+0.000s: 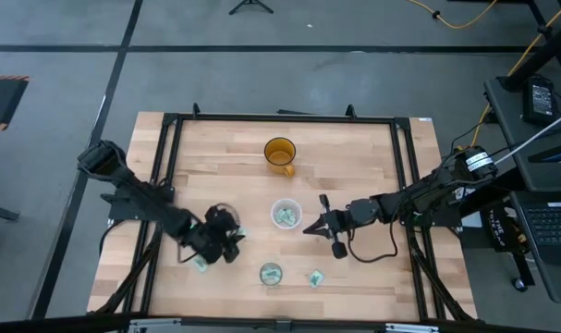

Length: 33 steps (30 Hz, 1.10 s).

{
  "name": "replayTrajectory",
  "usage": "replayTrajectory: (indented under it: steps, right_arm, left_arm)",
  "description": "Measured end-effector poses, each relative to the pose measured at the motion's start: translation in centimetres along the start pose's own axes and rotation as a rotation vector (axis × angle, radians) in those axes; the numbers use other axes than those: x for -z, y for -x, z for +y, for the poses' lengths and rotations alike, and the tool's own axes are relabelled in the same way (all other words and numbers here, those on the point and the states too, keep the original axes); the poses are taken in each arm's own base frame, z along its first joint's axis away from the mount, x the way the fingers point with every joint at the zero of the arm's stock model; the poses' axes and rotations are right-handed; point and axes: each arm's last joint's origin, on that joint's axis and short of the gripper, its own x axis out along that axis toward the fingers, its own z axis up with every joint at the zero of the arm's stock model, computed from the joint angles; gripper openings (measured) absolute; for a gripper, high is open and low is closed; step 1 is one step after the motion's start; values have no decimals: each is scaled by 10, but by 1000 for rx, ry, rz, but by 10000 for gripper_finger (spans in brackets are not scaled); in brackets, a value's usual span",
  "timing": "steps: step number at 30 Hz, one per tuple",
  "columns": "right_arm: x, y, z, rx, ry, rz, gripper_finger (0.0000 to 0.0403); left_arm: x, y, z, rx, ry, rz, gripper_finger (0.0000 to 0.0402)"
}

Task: Pick and place Stevia / Truvia into bins
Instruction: Put the stevia packet into the transparent glass container

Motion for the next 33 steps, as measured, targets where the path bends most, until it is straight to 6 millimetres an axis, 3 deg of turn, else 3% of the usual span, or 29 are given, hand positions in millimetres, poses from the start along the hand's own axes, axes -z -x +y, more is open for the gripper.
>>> replayTrajectory:
  steps: [4, 8, 14, 20, 27, 33]
  right_arm:
    - [0, 0, 0, 0, -1, 1, 12]
    - [0, 0, 0, 0, -1, 2, 12]
    - [2, 0, 0, 0, 1, 18, 12]
    - [3, 0, 0, 1, 1, 26, 12]
    - [3, 0, 0, 1, 1, 27, 12]
    - [3, 0, 0, 1, 1, 27, 12]
  left_arm:
    - [-13, -15, 17, -39, 115, 197, 169]
    - [-22, -23, 27, -48, 126, 275, 169]
    - [-27, -26, 32, -52, 118, 297, 169]
    - [-21, -23, 33, -62, 78, 349, 169]
    - [-17, -20, 31, -96, 62, 287, 169]
    - [-11, -29, 32, -134, 50, 307, 169]
